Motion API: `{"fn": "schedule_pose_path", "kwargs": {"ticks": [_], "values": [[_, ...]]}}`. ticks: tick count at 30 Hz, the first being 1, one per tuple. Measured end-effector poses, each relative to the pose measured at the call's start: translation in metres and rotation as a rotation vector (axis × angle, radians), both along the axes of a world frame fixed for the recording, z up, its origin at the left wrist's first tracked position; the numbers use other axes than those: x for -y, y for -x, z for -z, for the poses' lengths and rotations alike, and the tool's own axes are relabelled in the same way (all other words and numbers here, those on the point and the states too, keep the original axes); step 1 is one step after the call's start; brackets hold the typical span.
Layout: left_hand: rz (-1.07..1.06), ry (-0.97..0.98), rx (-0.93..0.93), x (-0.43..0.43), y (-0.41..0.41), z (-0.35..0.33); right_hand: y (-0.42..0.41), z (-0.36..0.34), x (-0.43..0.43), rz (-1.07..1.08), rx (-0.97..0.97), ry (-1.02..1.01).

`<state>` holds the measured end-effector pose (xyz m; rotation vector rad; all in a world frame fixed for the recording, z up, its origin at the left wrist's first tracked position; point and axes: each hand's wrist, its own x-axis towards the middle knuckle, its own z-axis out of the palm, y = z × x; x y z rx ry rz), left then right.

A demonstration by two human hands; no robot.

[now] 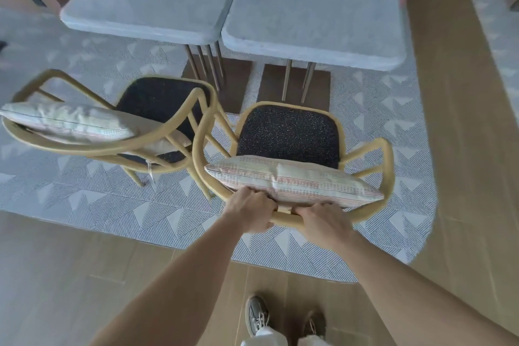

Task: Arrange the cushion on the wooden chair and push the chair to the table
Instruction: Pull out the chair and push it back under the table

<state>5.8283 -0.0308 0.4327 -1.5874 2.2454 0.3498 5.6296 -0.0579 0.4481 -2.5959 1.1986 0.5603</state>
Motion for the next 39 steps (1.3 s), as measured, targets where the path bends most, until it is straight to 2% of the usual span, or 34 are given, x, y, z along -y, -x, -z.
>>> {"fn": "schedule_pose_path", "kwargs": {"ticks": [7,16,23,33,39], "values": [[0.037,0.033,-0.024,0.059,0.004,-0.004,0.004,-0.006,0.057,-0.018,-0.015,-0.006],[-0.081,0.012,-0.051,0.107,0.004,-0.001,0.005,-0.001,0.119,-0.056,0.008,0.024],[-0.066,0.057,-0.057,0.143,-0.012,0.003,-0.009,0.003,0.154,-0.045,0.023,0.046],[-0.045,0.046,-0.062,0.143,-0.011,0.002,-0.009,0.002,0.154,-0.015,0.003,0.033],[-0.061,0.003,-0.081,0.108,0.001,0.001,0.000,-0.002,0.121,0.000,-0.016,-0.039]]}}
